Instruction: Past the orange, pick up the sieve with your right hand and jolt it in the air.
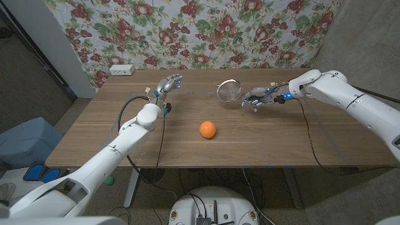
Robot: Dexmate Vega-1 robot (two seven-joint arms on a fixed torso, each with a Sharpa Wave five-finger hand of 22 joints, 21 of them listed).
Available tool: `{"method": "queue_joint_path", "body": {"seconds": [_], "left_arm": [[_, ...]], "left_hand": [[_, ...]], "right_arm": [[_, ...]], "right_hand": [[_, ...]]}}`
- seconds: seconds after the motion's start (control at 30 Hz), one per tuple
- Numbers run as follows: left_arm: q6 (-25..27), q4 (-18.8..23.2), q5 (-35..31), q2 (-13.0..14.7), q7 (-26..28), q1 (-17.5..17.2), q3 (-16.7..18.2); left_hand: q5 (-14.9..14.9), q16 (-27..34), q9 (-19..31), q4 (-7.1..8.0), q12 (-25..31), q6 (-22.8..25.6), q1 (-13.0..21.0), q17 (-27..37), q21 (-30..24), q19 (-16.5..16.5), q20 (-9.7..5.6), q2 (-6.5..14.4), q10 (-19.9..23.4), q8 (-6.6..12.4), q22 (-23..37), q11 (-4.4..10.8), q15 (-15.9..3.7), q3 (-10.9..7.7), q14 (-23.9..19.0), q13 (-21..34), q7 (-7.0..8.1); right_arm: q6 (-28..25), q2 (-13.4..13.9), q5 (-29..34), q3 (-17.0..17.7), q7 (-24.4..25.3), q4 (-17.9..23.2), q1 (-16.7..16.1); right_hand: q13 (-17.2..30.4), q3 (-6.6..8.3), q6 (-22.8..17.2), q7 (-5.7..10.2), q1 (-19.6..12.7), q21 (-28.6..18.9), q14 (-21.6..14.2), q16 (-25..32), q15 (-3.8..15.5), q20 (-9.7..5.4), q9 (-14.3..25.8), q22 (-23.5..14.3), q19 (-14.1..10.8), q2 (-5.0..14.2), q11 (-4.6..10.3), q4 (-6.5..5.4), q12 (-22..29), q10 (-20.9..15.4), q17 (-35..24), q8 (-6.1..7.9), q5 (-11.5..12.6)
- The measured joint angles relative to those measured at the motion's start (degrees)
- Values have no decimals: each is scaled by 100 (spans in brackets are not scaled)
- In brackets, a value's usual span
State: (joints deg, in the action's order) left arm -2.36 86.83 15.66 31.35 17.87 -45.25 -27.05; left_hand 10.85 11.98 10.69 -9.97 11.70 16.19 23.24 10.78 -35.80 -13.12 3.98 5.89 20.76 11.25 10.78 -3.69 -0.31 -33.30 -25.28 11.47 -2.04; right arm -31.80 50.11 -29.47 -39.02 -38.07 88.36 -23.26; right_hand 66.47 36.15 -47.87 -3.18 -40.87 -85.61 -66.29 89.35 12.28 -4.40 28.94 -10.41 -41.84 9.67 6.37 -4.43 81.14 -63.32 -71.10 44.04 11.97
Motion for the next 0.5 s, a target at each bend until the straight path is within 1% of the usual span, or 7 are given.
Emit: {"method": "queue_joint_path", "body": {"seconds": [0.13, 0.17, 0.5], "left_arm": [[8, -1, -1, -6, -2, 14, -10], [8, -4, -2, -8, -5, 20, -11], [10, -57, -4, -22, -30, 58, -29]], "left_hand": [[0, 0, 0, 0, 0, 30, 0, 0, 0, 0, 0, 0, 0, 0, 0, 0, 0, 0, 0, 0, 30], [0, 0, 0, 0, 0, 30, 0, 0, 0, 0, 0, 0, 0, 0, 0, 0, 0, 0, 0, 0, 30], [0, 0, 0, 0, 0, 30, 0, 0, 23, 0, 0, 0, 0, 0, 0, 0, 0, 0, 0, 0, 30]], "right_arm": [[4, -39, -12, -13, -32, -126, 5], [4, -52, -17, -18, -43, -167, 7], [5, -184, -44, -83, -149, -542, 60]], "right_hand": [[-35, 0, 0, 0, 0, 0, 0, 0, 0, 0, 0, 0, 0, 0, 2, 0, -43, -2, 0, 0, 0], [-35, 0, 0, 0, 0, 0, 0, 0, 0, 0, 0, 0, 0, 0, 23, 0, -43, -23, 0, 0, 0], [58, 0, 0, 0, 0, 0, -1, 0, -1, 0, 1, 0, 0, 0, 22, 0, -43, -22, 0, 0, 0]]}}
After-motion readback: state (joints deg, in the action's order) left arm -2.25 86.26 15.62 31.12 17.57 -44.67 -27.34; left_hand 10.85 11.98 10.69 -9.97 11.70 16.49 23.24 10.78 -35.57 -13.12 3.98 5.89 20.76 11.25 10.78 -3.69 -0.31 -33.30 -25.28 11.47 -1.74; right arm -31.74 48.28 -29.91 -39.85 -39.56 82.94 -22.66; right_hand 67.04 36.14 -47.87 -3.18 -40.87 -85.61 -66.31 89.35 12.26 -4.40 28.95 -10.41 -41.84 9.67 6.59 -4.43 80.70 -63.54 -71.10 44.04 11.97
